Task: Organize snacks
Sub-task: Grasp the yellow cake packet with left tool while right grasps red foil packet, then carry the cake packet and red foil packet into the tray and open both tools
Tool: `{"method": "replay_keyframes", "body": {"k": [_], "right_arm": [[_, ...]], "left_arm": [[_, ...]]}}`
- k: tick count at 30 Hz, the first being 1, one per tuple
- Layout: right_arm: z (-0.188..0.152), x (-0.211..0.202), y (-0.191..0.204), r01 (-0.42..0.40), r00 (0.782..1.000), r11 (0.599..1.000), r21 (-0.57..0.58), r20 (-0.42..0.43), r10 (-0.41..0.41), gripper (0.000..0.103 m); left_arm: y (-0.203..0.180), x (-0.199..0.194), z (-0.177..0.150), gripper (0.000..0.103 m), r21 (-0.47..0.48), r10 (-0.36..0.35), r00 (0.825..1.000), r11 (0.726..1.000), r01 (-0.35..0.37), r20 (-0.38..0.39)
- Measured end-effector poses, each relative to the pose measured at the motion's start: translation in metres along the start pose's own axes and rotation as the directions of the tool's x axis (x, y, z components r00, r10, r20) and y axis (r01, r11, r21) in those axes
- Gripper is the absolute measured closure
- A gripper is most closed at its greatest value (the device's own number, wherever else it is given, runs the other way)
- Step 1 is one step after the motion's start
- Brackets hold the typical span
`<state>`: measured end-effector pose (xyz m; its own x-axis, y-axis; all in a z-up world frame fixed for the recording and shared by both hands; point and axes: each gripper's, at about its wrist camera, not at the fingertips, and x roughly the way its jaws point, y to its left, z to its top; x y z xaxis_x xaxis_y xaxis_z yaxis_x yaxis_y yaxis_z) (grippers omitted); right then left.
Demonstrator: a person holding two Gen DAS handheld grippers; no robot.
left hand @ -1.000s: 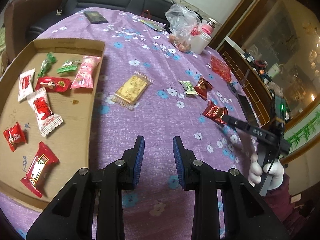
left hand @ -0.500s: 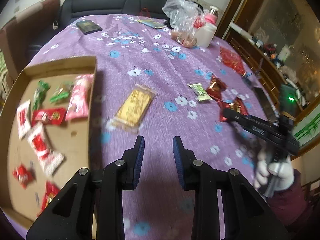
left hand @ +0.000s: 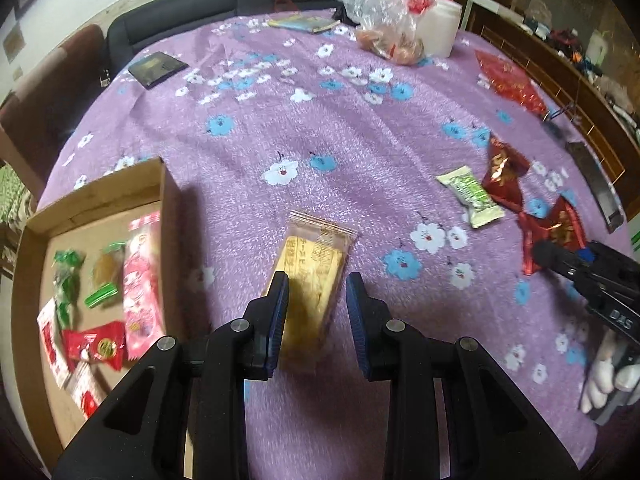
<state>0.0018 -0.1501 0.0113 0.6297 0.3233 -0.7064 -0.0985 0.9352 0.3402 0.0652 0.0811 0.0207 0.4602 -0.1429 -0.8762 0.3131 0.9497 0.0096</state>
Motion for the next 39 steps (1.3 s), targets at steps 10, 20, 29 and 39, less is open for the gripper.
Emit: {"method": "replay_keyframes", "body": {"k": [10, 20, 29, 39], "right_arm": [[0.000, 0.000, 0.001, -0.003, 1.000, 1.000, 0.001, 0.001, 0.003, 0.067], [-0.001, -0.004, 0.004, -0.032, 0.999, 0.999, -0.007, 0.025, 0.032, 0.069], [-0.005, -0.015, 0.023, -0.111, 0.992, 0.991, -0.072, 0.058, 0.115, 0.069], [-0.008, -0.011, 0.025, -0.116, 0.992, 0.990, -0.075, 0.035, 0.118, 0.069]], "left_arm": [[0.003, 0.014, 0.002, 0.047, -0.005, 0.018, 1.000, 1.000, -0.018, -0.021], [-0.014, -0.001, -0.011, 0.070, 0.008, -0.073, 0.997, 0.997, 0.073, 0.014], [-0.008, -0.056, -0.038, 0.070, -0.097, -0.191, 0.972, 0.974, 0.205, 0.137], [0.064, -0.102, -0.104, 0.069, -0.349, -0.137, 0.959, 0.911, 0.221, 0.248]]}}
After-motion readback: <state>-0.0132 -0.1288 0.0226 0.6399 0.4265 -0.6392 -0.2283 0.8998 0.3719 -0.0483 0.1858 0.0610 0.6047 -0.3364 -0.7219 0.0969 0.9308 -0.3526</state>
